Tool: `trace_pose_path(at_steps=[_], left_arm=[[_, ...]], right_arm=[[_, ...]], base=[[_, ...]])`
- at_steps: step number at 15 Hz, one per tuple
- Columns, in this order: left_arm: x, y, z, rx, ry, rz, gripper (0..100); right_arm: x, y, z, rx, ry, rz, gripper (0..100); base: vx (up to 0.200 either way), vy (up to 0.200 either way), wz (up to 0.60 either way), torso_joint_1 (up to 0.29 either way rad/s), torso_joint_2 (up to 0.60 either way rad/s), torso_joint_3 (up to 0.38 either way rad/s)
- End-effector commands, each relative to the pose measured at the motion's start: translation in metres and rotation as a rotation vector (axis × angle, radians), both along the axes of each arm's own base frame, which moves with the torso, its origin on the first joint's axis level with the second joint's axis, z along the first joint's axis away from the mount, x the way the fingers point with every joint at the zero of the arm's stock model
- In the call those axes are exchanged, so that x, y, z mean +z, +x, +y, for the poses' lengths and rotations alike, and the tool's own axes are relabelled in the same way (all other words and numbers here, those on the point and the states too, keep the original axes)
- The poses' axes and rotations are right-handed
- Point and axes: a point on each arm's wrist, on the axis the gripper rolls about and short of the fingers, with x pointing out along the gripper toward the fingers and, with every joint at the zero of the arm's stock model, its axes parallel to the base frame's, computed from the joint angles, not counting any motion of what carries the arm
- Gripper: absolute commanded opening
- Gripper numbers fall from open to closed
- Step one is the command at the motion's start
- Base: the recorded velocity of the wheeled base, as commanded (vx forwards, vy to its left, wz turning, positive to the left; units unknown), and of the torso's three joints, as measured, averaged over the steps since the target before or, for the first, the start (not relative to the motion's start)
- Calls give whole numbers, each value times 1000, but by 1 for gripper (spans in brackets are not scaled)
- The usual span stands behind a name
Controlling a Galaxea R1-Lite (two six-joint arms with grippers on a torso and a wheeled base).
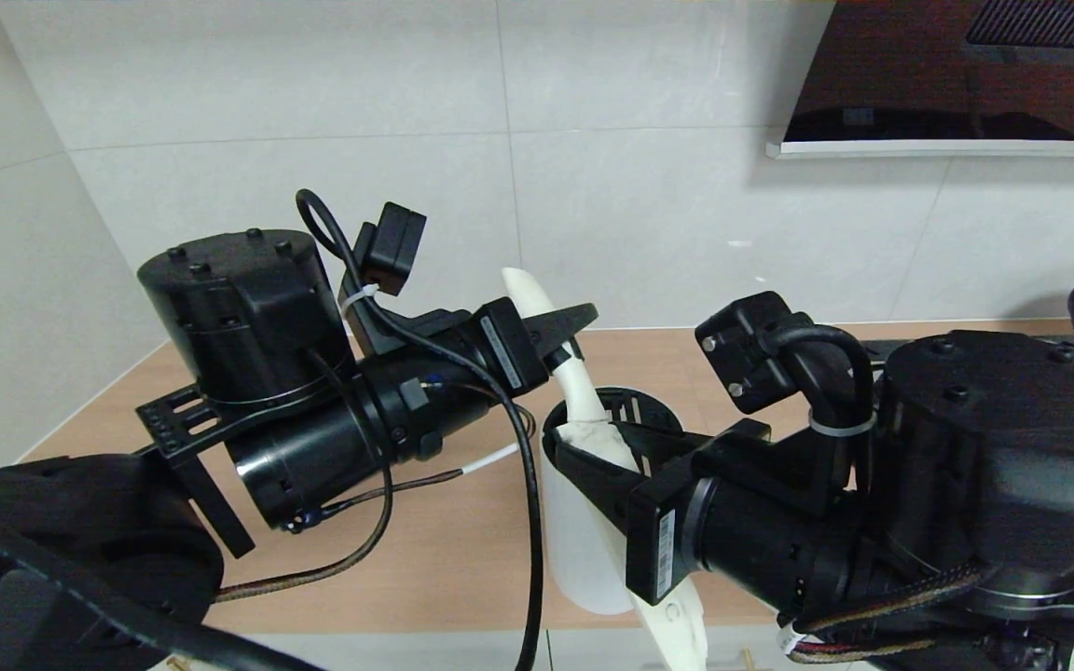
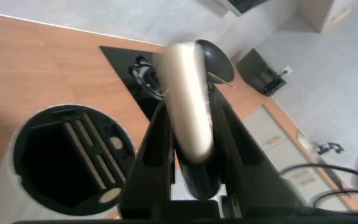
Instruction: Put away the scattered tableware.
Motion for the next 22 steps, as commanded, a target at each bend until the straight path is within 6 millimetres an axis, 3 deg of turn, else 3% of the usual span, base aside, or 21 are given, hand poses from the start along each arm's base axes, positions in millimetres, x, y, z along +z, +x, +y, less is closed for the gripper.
trace_pose_path(at_steps=[1,7,8,16,19,22], left_arm=[[0,0,0,1,-2,-1,0],[5,-2,2,2,-11,-13,0],[6,-3,2,2,-13,-15,0],[18,-2,3,74,2,-68,0],[45,2,5,231,49,-110,0],[77,1,8,318,62,-161,0]], right_arm=[[1,0,0,-11,3,-3,0],[3,2,-1,-21,10,-6,0],[3,2,-1,-21,10,-6,100],[10,2,-9,-41,28,-18,100],[42,6,-52,-127,93,-69,100],[58,-1,-85,-143,82,-64,100]], base=[[0,0,0,0,0,0],[0,0,0,0,0,0],[0,0,0,0,0,0],[0,0,0,0,0,0],[0,0,0,0,0,0],[0,0,0,0,0,0]])
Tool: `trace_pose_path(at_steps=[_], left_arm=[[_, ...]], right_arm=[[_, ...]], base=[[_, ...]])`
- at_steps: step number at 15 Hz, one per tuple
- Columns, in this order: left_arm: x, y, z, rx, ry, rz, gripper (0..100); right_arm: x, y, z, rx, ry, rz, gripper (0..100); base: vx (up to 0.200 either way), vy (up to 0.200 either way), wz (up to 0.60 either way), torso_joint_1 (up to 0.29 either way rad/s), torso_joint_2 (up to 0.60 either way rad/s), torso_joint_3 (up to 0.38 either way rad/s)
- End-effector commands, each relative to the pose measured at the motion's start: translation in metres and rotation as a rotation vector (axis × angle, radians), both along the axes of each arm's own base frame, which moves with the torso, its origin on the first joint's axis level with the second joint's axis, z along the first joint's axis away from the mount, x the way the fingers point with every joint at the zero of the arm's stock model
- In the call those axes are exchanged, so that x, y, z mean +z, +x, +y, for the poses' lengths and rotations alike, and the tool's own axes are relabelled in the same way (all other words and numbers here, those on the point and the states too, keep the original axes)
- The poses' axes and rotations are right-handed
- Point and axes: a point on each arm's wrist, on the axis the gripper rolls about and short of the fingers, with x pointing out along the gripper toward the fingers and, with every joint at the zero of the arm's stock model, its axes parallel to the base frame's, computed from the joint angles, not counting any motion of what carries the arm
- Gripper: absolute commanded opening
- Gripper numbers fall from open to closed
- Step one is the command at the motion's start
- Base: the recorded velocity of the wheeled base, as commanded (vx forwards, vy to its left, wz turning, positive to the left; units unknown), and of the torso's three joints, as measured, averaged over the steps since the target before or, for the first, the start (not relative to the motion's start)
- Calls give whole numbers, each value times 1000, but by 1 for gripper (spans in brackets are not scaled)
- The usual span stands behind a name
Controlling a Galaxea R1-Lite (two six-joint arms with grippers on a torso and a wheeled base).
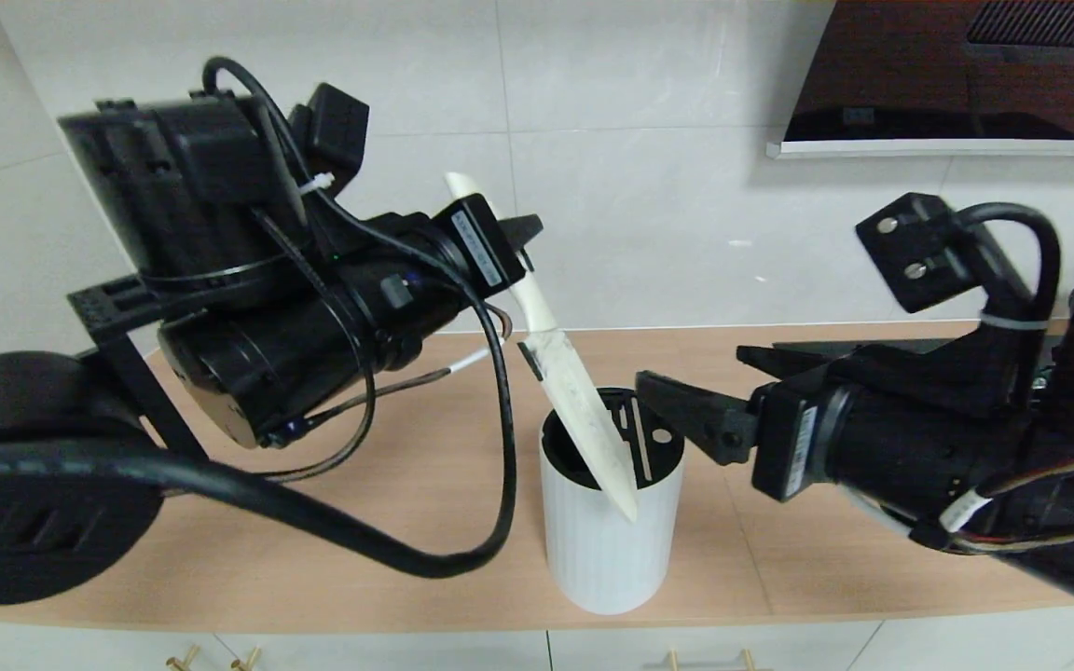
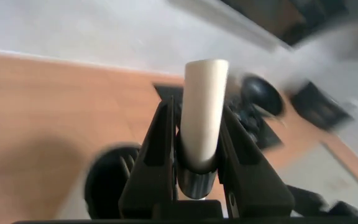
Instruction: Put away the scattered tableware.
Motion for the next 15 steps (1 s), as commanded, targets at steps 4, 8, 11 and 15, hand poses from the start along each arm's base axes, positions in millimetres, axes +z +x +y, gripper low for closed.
trace_pose_path(at_steps=[4,8,11,15], left_arm=[[37,2,3,107,114,-124,0],[25,9,-6,221,259,-147,0],[20,10,-16,304,290,-155,0],[-5,20,-49,351,293,-229,0]], right_arm=[[21,2,-42,-98,35,-29,100],[17,10,-44,-132,22,-19,100],[13,13,-42,-132,9,-6,100],[12,13,-41,-132,6,-4,100]], base=[[0,0,0,0,0,0],[0,0,0,0,0,0],[0,0,0,0,0,0],[0,0,0,0,0,0]])
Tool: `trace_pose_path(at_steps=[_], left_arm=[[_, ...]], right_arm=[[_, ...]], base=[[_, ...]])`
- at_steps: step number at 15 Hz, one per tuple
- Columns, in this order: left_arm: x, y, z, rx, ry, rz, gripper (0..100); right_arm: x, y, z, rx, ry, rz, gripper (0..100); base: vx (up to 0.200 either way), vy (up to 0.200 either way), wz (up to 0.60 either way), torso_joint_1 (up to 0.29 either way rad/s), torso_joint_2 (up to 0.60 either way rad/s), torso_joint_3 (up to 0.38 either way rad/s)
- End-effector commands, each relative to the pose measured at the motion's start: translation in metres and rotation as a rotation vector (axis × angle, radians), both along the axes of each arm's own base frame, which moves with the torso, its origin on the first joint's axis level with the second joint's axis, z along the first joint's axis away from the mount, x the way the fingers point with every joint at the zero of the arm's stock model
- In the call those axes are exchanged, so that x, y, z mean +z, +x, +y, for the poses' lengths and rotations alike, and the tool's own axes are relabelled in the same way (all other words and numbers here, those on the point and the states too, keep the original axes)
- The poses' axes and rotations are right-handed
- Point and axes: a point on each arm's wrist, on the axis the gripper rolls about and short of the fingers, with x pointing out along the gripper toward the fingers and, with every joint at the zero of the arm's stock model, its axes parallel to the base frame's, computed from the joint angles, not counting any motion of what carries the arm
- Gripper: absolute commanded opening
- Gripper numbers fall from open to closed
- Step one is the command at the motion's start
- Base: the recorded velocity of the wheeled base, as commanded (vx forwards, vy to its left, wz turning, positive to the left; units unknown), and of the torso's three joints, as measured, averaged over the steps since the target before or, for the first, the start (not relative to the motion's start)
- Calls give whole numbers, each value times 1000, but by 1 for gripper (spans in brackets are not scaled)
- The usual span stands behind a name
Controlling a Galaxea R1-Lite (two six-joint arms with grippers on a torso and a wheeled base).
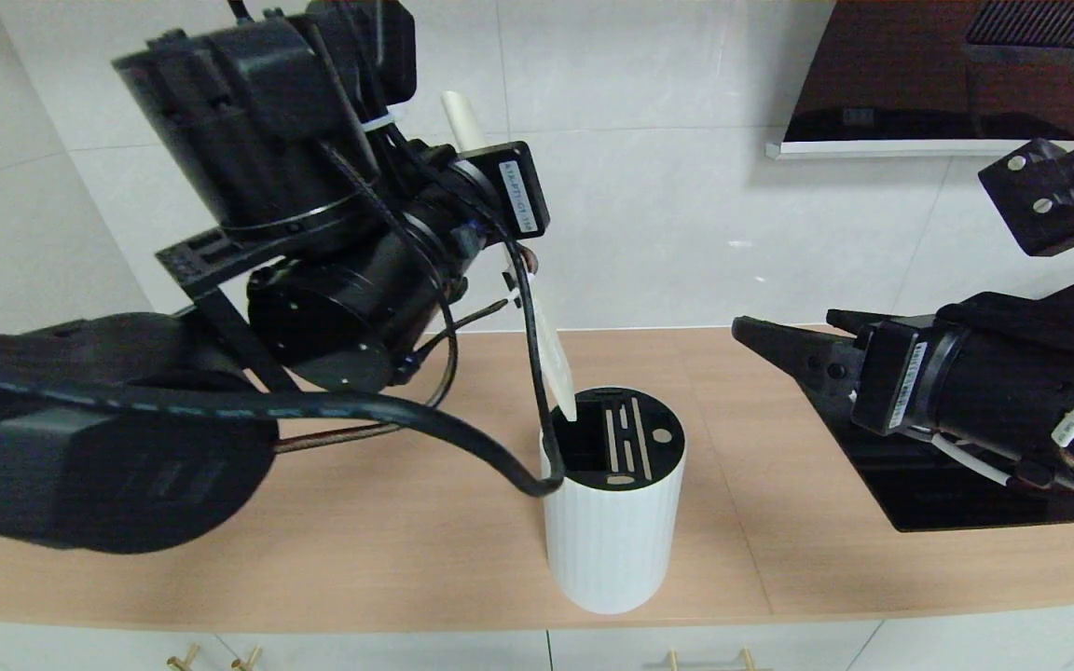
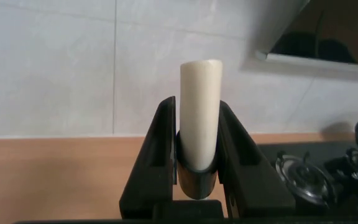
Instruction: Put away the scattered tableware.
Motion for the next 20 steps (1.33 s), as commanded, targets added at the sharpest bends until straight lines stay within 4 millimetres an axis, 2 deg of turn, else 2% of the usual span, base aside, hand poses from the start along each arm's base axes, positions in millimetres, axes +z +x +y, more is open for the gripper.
trace_pose_path(at_steps=[1,9,20], left_arm=[[-26,10,-20,13,52,24,0],[-36,4,-31,7,76,22,0],[-67,9,-52,31,134,88,0]], right_arm=[[-1,1,1,1,-2,4,100],[-2,1,1,1,-7,6,100],[-6,3,3,-1,-16,16,100]], base=[[0,0,0,0,0,0],[0,0,0,0,0,0],[0,0,0,0,0,0]])
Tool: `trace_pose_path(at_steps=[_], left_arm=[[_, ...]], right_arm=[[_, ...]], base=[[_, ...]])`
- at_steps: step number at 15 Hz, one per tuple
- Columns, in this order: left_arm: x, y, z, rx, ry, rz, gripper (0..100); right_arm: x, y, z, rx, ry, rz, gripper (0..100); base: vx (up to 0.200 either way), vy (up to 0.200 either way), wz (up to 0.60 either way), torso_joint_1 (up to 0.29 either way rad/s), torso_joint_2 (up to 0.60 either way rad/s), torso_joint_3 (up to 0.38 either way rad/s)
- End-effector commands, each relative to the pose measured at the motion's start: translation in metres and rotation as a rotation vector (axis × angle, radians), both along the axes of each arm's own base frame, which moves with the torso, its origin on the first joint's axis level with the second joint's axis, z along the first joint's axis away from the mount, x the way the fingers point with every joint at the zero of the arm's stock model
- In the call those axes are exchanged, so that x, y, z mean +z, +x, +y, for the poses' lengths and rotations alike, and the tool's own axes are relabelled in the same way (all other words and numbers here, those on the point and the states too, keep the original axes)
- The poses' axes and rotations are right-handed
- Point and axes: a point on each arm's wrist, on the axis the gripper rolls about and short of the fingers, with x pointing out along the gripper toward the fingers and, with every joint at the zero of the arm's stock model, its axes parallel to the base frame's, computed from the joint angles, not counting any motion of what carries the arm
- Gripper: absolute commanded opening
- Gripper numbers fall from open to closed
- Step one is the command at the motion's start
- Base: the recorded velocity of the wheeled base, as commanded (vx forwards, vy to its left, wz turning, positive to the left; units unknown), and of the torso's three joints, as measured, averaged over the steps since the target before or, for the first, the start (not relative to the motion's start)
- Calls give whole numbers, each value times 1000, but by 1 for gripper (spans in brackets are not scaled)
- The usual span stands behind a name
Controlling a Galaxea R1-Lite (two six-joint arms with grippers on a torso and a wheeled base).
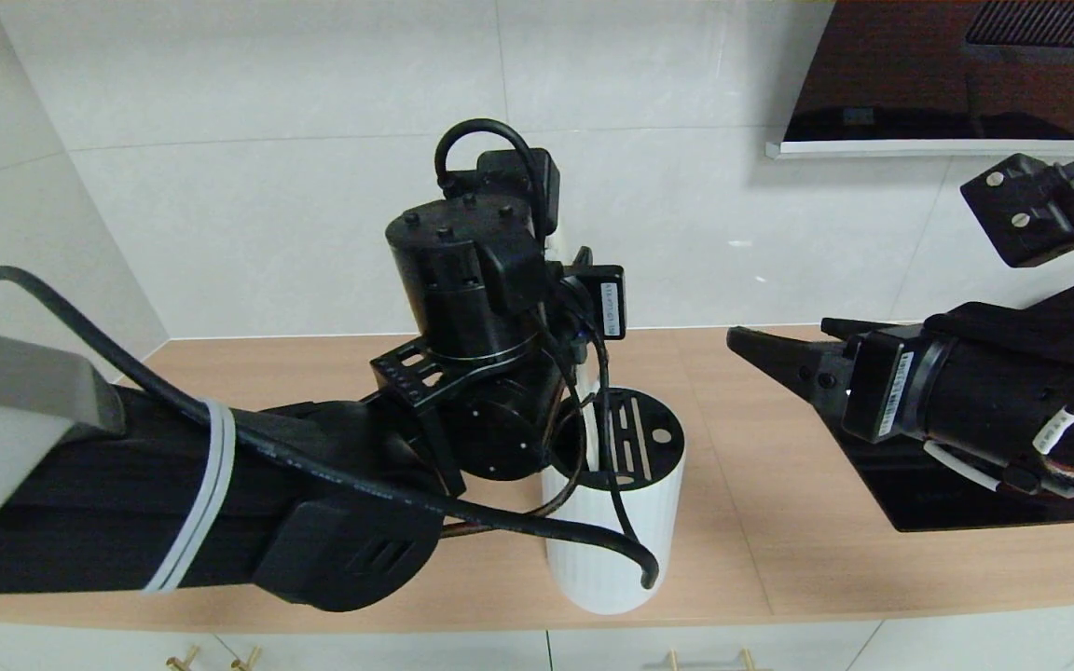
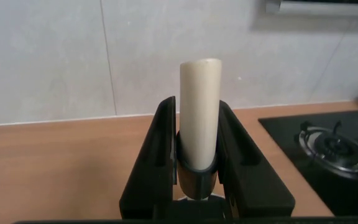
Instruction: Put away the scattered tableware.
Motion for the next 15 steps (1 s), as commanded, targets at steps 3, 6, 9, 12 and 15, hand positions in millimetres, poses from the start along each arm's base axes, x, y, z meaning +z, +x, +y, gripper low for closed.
trace_pose_path(at_steps=[3,6,9,12,15], left_arm=[[-22,3,-7,37,53,53,0],[-35,4,-12,34,72,73,0],[-43,2,-19,18,76,88,0],[-56,0,-23,9,93,114,0],[-65,-1,-25,3,102,135,0]], right_arm=[[-2,1,1,0,-5,5,100],[-4,2,2,0,-12,13,100],[-4,2,2,-1,-12,13,100],[-5,2,2,0,-13,14,100],[-4,2,2,-1,-12,13,100]], base=[[0,0,0,0,0,0],[0,0,0,0,0,0],[0,0,0,0,0,0],[0,0,0,0,0,0],[0,0,0,0,0,0]])
